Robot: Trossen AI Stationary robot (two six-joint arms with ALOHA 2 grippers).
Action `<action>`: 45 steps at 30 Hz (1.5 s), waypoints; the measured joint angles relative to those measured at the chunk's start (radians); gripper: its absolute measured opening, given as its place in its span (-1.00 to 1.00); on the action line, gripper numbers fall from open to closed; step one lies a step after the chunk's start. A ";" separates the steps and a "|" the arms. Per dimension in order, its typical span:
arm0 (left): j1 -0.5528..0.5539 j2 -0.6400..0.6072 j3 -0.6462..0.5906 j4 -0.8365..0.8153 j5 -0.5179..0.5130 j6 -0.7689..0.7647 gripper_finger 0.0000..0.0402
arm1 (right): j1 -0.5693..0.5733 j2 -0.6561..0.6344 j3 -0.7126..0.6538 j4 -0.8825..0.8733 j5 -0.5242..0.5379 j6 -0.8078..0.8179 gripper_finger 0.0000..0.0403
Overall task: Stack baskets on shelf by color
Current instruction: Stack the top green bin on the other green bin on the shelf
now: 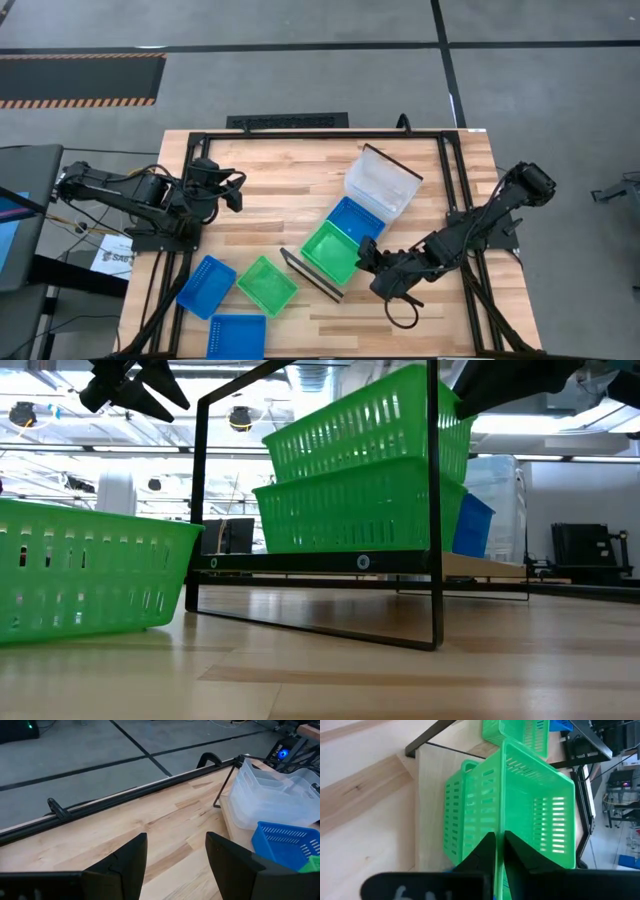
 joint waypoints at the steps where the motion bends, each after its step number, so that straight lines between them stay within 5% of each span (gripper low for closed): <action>1: 0.000 0.000 0.000 0.000 0.000 0.000 -0.06 | 0.000 0.000 0.000 0.000 0.000 0.001 -0.76; 33: 0.000 0.000 0.000 0.000 0.000 0.025 -0.06 | -0.064 0.000 0.001 0.045 -0.102 -0.030 -0.75; 45: 0.000 0.000 0.000 0.000 0.010 0.026 -0.06 | -0.099 0.000 0.001 0.045 -0.104 -0.029 -0.36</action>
